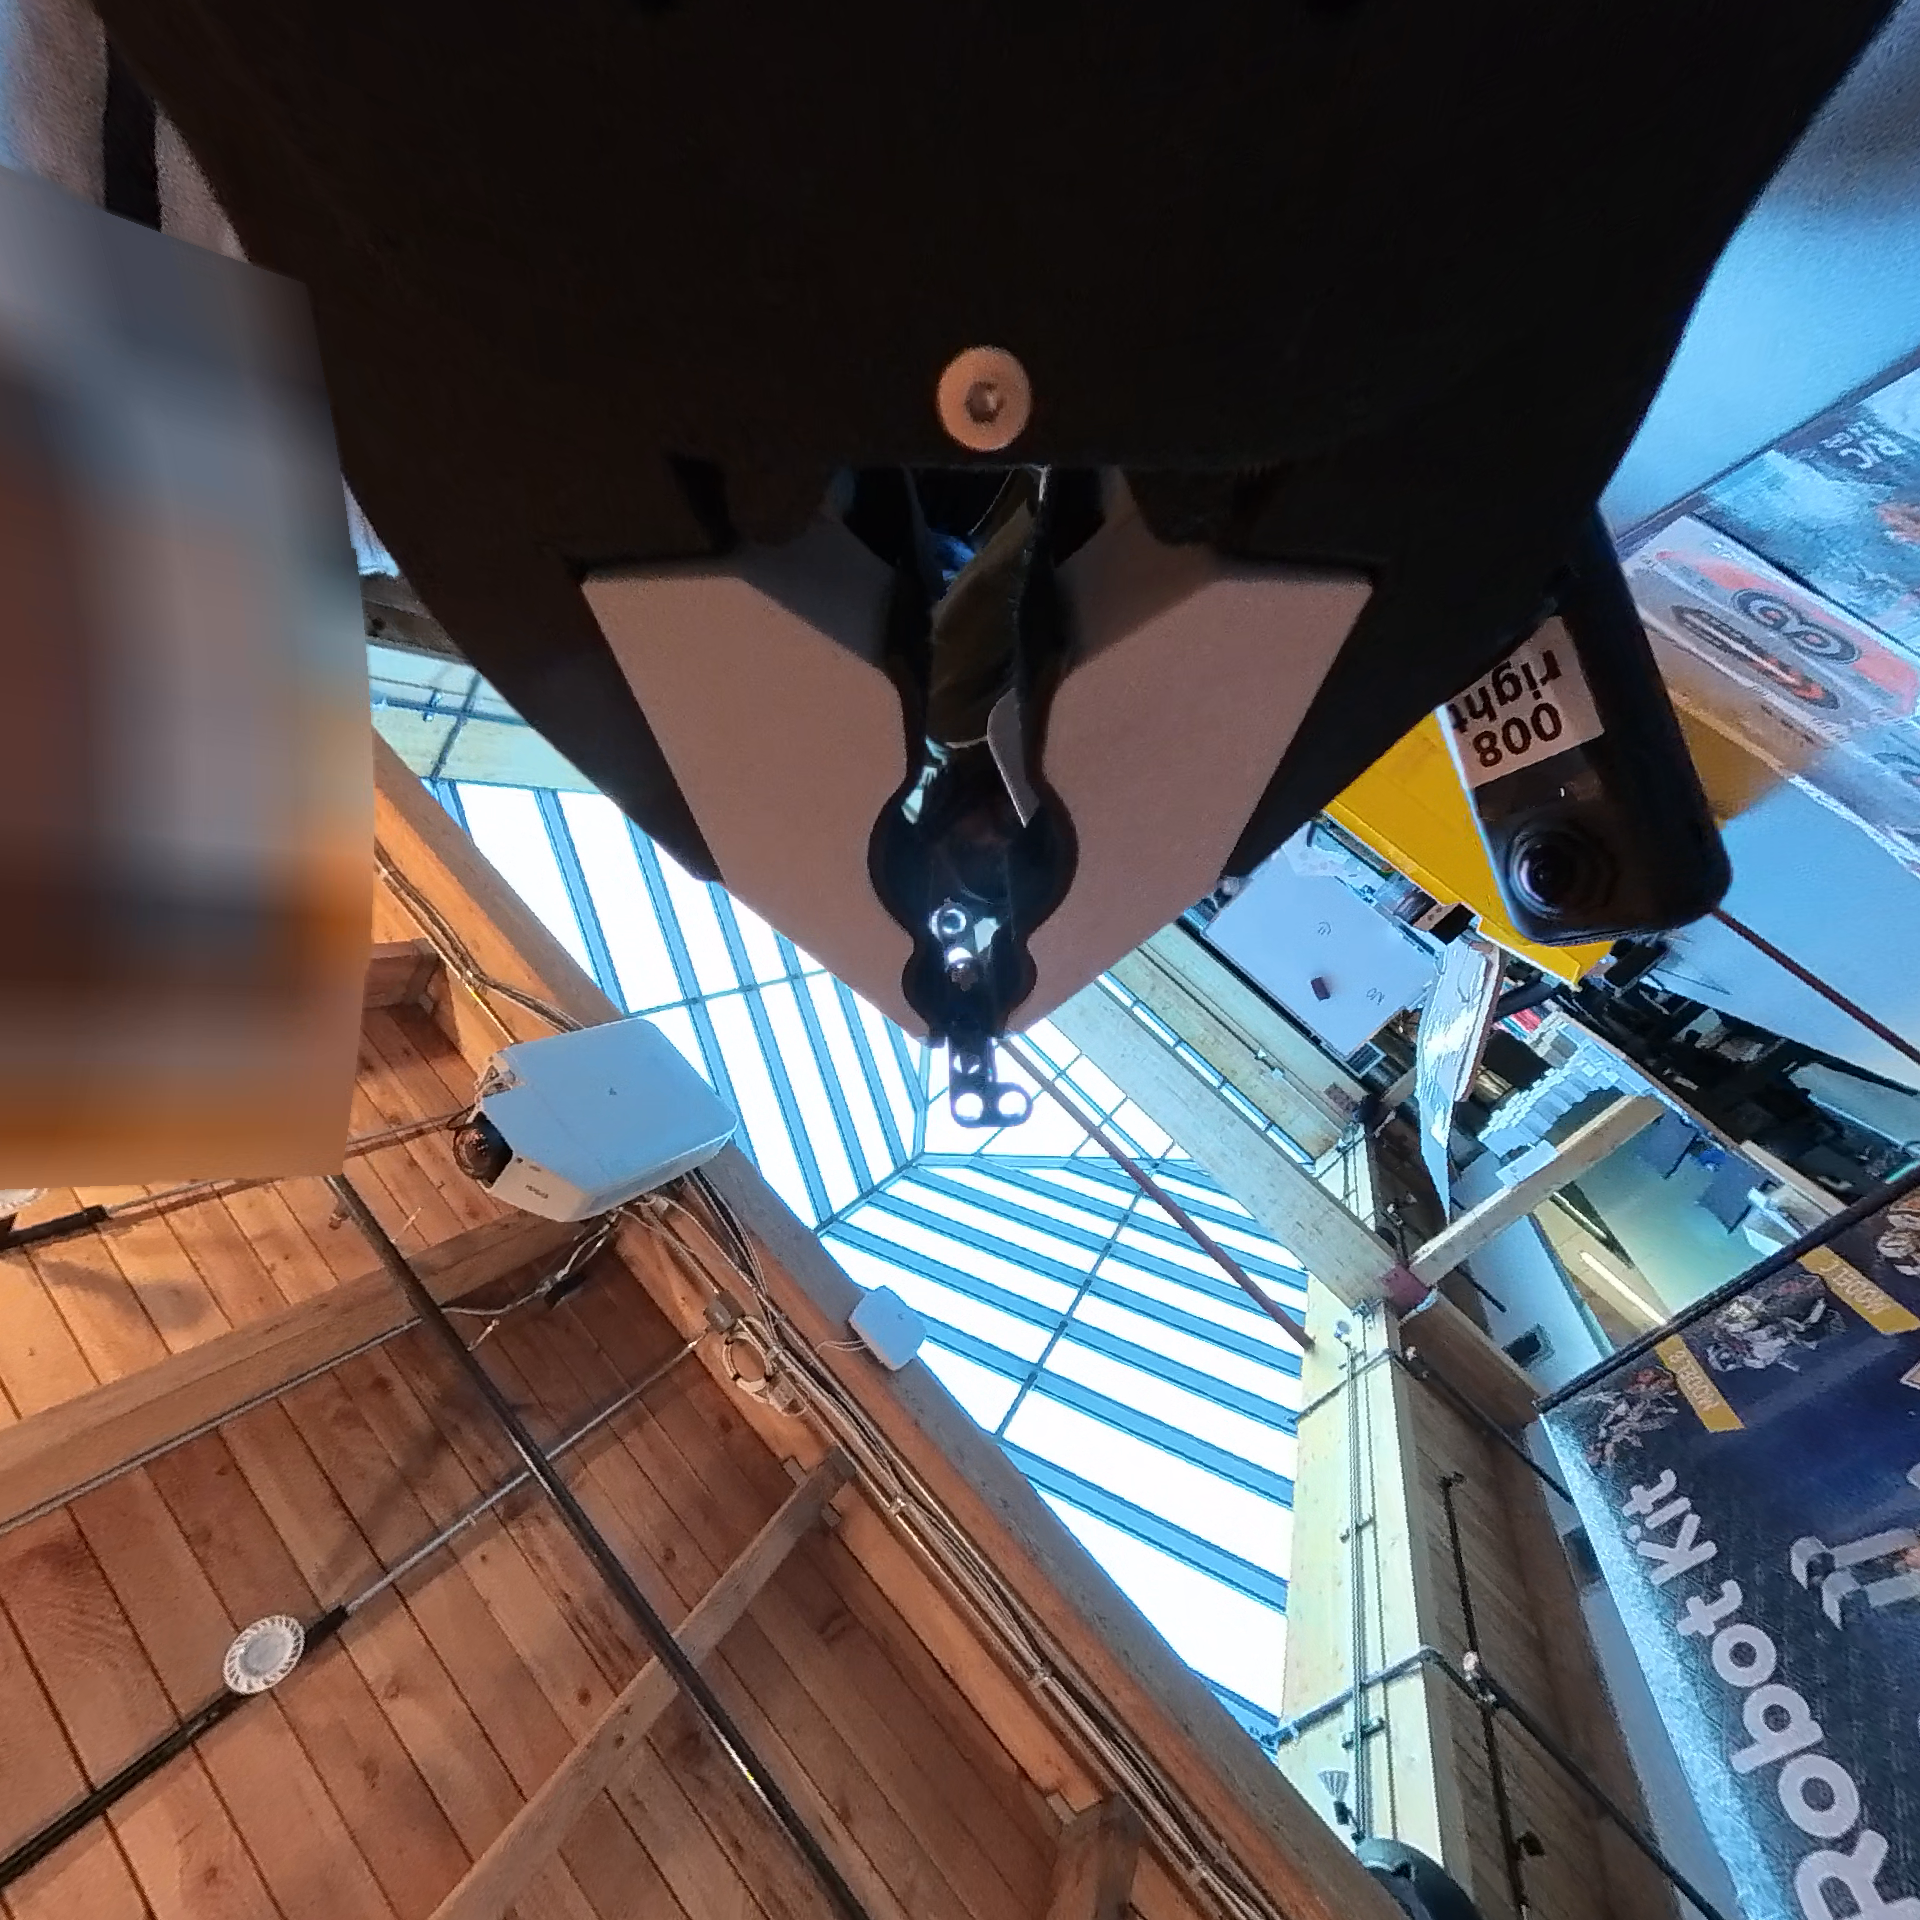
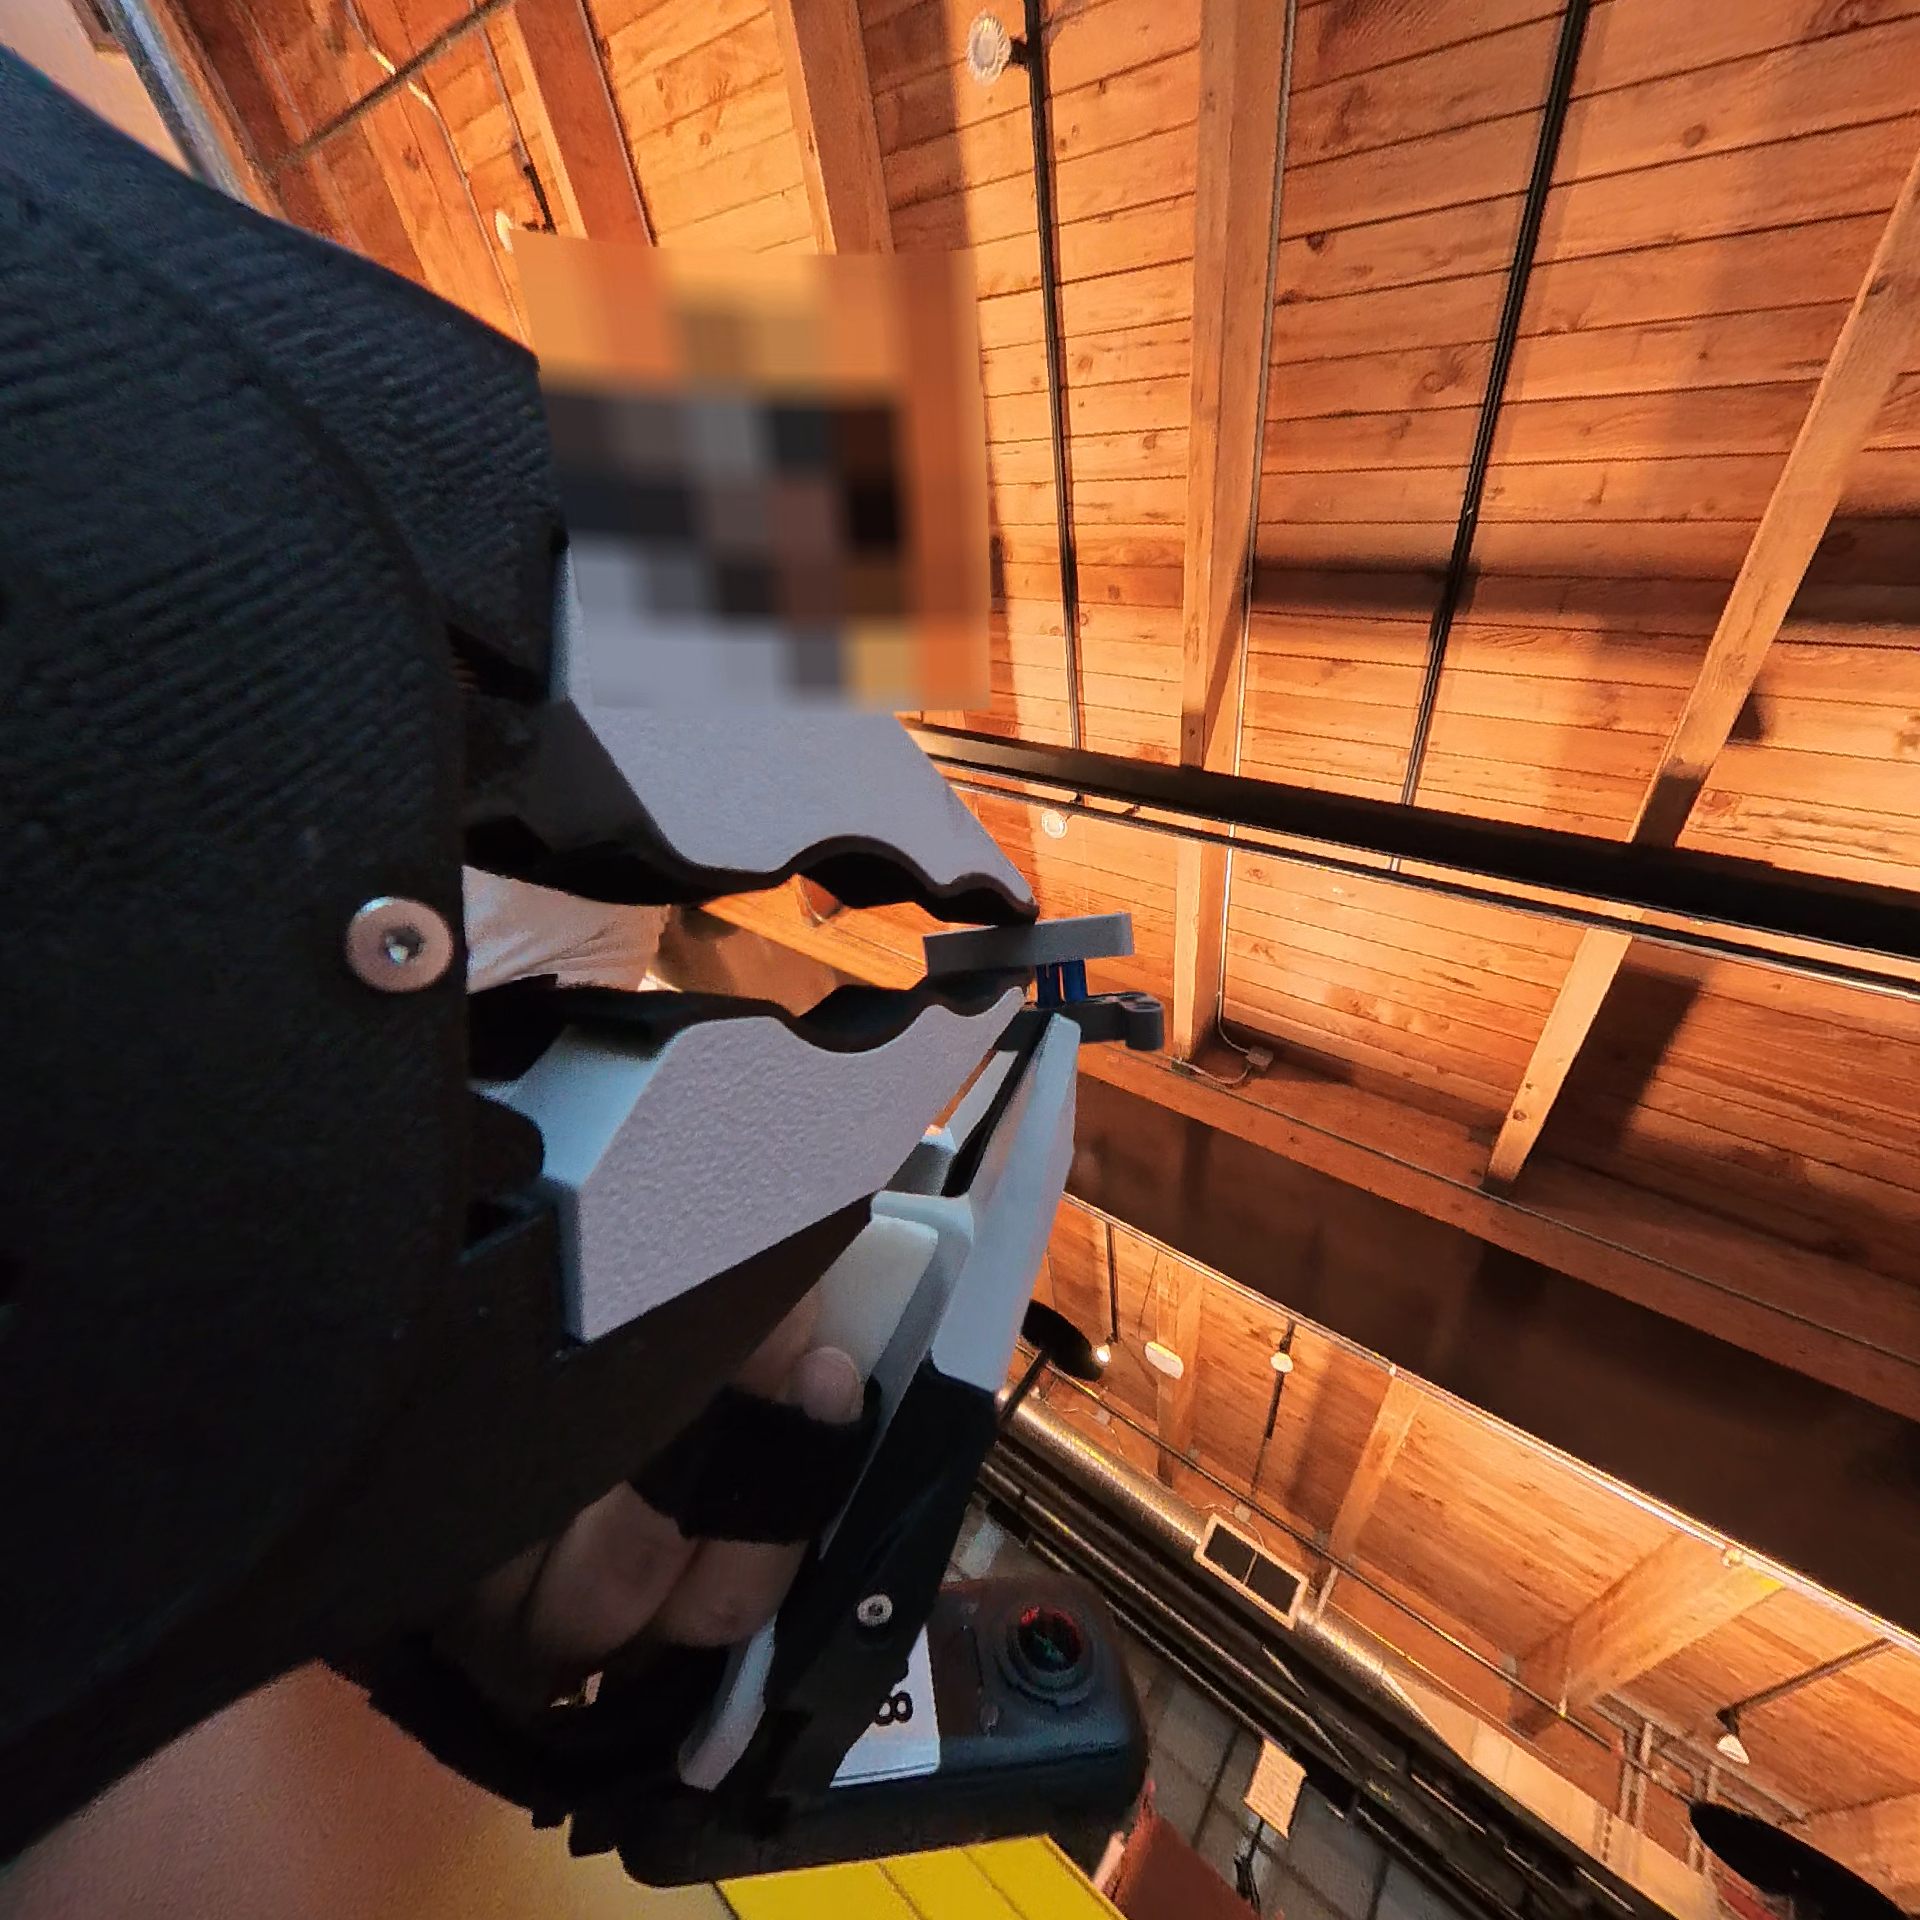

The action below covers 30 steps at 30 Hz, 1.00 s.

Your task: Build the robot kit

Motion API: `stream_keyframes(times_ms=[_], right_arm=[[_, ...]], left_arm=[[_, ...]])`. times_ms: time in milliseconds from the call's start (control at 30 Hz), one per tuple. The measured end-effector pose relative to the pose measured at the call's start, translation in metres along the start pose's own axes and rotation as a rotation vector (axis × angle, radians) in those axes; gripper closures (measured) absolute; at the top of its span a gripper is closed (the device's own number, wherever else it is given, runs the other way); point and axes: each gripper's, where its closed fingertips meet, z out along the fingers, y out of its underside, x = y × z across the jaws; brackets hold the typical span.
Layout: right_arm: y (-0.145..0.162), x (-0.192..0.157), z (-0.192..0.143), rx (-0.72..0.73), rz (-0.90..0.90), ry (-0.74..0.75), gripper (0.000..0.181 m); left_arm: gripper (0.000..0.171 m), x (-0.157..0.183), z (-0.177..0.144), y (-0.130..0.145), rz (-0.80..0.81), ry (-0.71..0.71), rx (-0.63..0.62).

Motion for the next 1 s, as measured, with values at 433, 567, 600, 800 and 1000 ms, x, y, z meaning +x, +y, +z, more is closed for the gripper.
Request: stream_keyframes(times_ms=[433,567,600,800,1000], right_arm=[[0.009,0.005,0.003,-0.055,0.001,0.018,0.175],[0.010,0.006,0.002,-0.067,-0.002,0.024,0.175],[0.011,0.007,0.002,-0.074,0.000,0.034,0.175],[0.011,0.003,0.004,-0.078,-0.030,0.017,0.176],[0.006,0.008,-0.002,-0.048,-0.018,0.050,0.176]], left_arm=[[0.167,-0.003,-0.008,-0.013,-0.123,0.061,0.126],[0.167,-0.001,-0.004,-0.007,-0.140,0.078,0.091],[0.167,-0.002,-0.004,-0.006,-0.143,0.074,0.095],[0.167,-0.002,-0.006,-0.007,-0.184,0.099,0.111],[0.167,0.001,-0.006,-0.008,-0.195,0.122,0.114]])
